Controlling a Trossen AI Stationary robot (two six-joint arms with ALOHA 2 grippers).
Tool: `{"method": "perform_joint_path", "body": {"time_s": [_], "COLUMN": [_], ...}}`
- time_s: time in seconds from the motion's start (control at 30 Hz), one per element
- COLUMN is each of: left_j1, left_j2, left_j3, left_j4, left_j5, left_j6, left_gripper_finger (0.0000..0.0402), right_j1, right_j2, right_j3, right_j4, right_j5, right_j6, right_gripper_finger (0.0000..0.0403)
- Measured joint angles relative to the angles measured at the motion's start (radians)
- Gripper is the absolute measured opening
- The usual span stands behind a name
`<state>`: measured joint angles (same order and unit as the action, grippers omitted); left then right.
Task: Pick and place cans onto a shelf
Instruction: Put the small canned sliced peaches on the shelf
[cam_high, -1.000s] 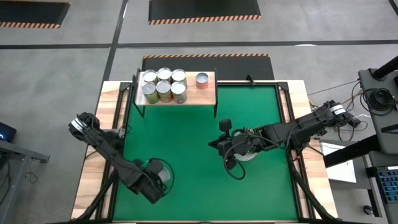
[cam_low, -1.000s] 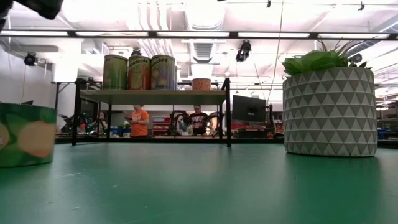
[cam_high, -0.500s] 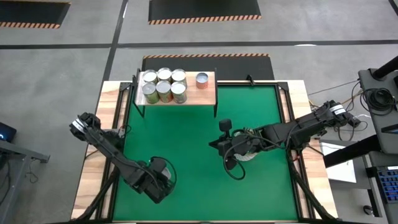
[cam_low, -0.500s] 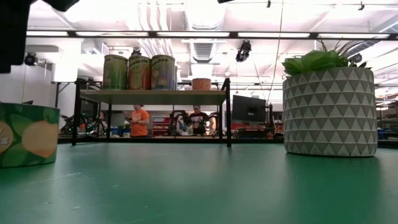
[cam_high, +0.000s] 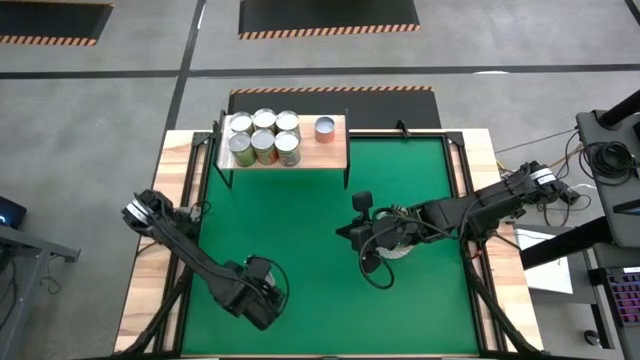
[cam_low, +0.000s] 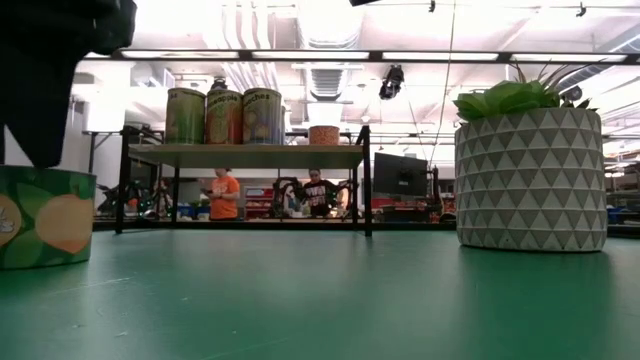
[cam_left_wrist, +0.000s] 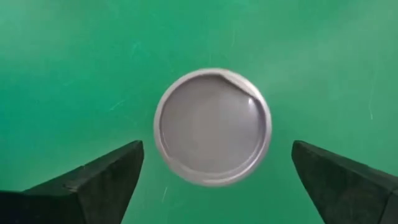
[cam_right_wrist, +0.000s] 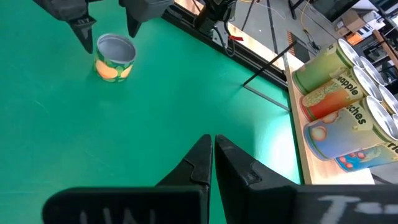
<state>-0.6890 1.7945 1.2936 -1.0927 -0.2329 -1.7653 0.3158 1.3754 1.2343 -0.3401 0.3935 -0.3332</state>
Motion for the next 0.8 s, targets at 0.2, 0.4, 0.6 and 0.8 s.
{"method": "perform_joint_path", "body": {"time_s": [0.2,0.4,0.6,0.8], "left_j1": [0.001,0.007,0.005,0.006], "left_j2": [0.004,0.004,0.004,0.004], "left_j3": [0.0,-0.028,-0.085,-0.089], "left_j4": [-0.006,0.007,0.091,0.103], "left_j5": [-0.064,-0.075,-0.064,-0.064], "left_j6": [0.001,-0.011,-0.028,-0.021], "left_gripper_finger": [0.0388,0.037,0.035,0.0305], "right_j1": [0.0,0.0,0.0,0.0], "right_j2": [0.0,0.0,0.0,0.0], "right_j3": [0.0,0.0,0.0,-0.001], "right_j4": [-0.001,-0.003,-0.014,-0.017], "right_j5": [0.0,0.0,0.0,0.0], "right_j6": [0.0,0.0,0.003,0.003], "right_gripper_finger": [0.0009,0.0009,0.0009,0.0009]}}
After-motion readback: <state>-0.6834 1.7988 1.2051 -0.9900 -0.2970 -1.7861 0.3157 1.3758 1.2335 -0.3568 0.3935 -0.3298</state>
